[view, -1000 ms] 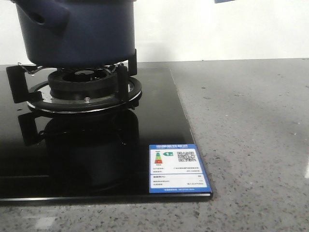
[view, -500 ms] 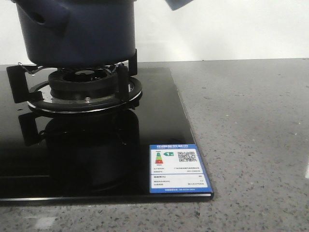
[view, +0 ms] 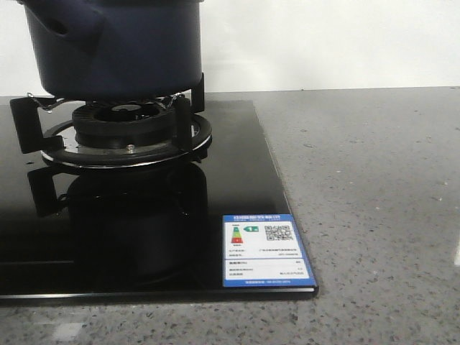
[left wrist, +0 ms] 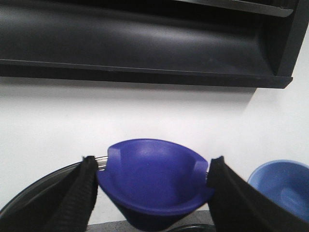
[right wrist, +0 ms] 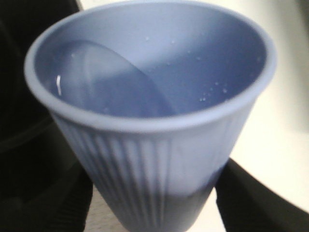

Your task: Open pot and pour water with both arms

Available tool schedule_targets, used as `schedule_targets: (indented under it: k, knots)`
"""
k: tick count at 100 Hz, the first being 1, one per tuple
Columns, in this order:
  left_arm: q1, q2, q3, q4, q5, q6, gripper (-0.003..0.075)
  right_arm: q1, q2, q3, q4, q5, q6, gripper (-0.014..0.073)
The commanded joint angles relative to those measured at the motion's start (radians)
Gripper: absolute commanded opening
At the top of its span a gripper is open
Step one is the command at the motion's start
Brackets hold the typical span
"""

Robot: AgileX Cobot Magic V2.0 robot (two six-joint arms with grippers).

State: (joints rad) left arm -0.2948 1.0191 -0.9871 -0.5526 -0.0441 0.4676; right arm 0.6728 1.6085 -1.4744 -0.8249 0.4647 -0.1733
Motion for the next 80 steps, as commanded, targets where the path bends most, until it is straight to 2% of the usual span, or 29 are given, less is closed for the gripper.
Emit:
schedule_targets:
  k: [1, 36, 80]
  knots:
    - [0.004, -0.024, -0.040, 0.000, -0.094, 0.002, 0.0377, 0.000, -0.044, -0.042, -0.134, -0.104, -0.007, 0.0269]
    - [0.004, -0.024, -0.040, 0.000, -0.094, 0.002, 0.0377, 0.000, -0.043, -0.042, -0.400, -0.196, -0.007, 0.0269]
    - [0.004, -0.024, -0.040, 0.000, -0.094, 0.002, 0.0377, 0.000, -0.032, -0.042, -0.583, -0.196, -0.007, 0.0267]
